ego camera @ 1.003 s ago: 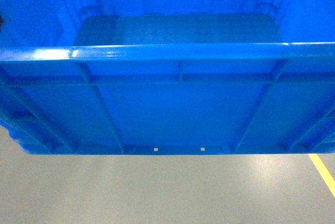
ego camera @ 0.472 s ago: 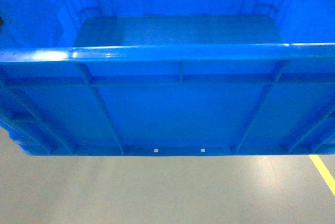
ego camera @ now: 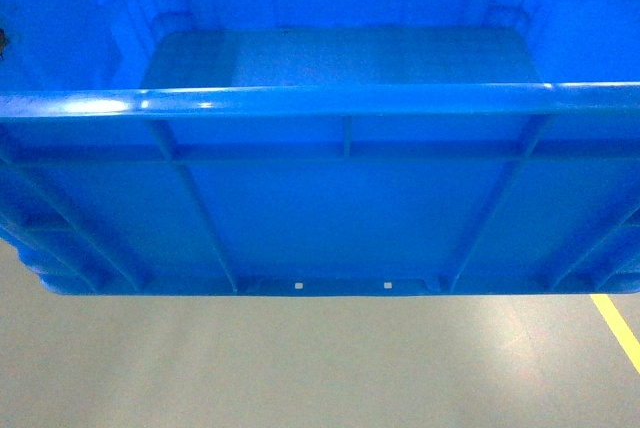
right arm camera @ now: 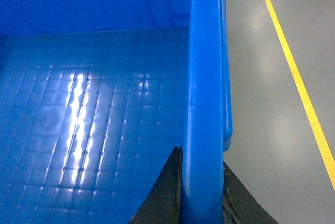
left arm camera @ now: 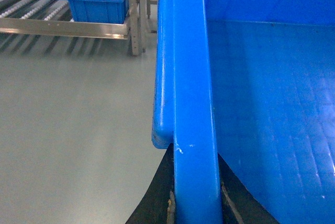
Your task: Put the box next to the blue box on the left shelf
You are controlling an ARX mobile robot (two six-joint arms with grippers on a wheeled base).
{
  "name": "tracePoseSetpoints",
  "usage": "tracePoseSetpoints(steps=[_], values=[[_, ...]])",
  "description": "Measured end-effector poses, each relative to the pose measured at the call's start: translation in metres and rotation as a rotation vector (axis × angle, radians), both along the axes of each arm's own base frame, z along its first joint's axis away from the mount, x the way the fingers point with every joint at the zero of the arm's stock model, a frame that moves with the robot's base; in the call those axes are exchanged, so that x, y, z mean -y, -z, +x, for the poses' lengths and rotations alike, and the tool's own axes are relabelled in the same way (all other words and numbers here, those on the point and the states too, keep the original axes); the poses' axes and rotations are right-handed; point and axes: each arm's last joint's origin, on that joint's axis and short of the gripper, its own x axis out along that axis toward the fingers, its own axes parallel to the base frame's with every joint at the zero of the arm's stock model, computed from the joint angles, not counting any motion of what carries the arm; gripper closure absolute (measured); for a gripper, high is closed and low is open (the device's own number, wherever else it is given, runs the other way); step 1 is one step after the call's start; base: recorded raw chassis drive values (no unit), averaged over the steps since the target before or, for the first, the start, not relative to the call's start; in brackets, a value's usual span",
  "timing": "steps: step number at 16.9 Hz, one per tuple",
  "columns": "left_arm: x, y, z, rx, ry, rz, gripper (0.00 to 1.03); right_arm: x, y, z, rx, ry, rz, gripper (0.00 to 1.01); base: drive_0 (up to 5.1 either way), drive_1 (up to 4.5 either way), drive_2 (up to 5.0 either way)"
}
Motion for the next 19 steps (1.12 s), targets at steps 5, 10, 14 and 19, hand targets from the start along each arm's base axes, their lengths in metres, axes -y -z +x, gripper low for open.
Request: tracePoseSetpoints(steps=[5, 10, 14, 19], values=[[0.0, 0.0002, -0.0001, -0.003, 0.0, 0.0, 0.96, 0.0, 0.0002, -0.0001, -0.002, 0.0, 0.0, 0.92, 0.1, 4.36, -4.2], [0.0, 0.0002, -0.0001, -0.002, 0.0, 0.0, 0.96, 0.0, 0.0002, -0.0001, -0.003, 0.0, 0.0, 0.92, 0.0, 4.29, -4.2], [0.0, 0.0004, -0.0001, -0.004, 0.0, 0.0, 0.96, 0.0, 0.0002, -0.0001, -0.003, 0.0, -0.001, 0.92, 0.0, 4.29, -4.2], [0.0, 0.0002, -0.0001, -0.002, 0.0, 0.0, 0.96, 0.0, 0.0, 0.0, 0.0, 0.0, 0.0, 0.92, 0.1, 4.36, -4.2]])
